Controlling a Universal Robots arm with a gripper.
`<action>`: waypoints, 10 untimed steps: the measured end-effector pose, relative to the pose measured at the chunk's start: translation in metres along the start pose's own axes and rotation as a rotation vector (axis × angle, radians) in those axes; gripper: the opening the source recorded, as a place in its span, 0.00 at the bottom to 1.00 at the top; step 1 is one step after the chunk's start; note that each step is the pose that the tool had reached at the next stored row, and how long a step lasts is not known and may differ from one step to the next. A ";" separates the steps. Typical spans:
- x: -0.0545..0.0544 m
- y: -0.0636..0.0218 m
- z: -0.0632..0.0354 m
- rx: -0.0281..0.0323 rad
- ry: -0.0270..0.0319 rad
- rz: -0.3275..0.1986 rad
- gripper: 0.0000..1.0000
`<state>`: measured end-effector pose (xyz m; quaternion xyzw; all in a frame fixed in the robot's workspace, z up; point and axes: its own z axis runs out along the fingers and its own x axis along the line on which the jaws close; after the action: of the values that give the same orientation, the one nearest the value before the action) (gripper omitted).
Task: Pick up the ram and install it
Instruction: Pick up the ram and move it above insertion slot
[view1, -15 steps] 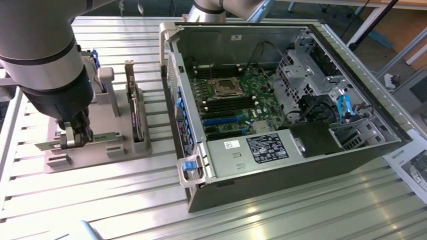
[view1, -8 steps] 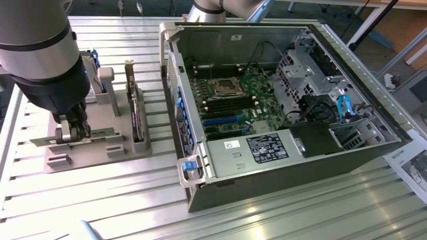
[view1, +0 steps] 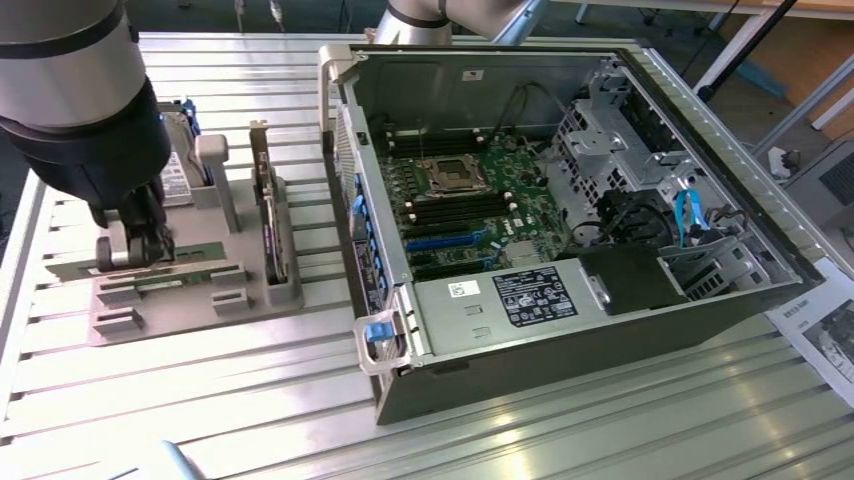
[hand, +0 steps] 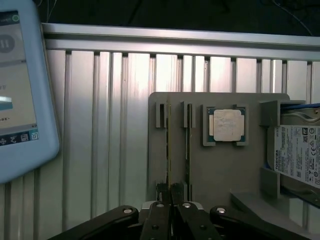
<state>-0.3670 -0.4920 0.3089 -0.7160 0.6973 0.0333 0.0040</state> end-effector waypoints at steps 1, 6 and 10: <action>0.000 0.0001 -0.0018 0.0000 0.0000 0.000 0.12; -0.001 0.0005 -0.0110 0.0000 -0.0001 0.000 0.12; -0.001 0.0007 -0.0163 0.0000 -0.0002 0.000 0.12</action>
<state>-0.3671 -0.4920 0.3253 -0.7160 0.6973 0.0334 0.0041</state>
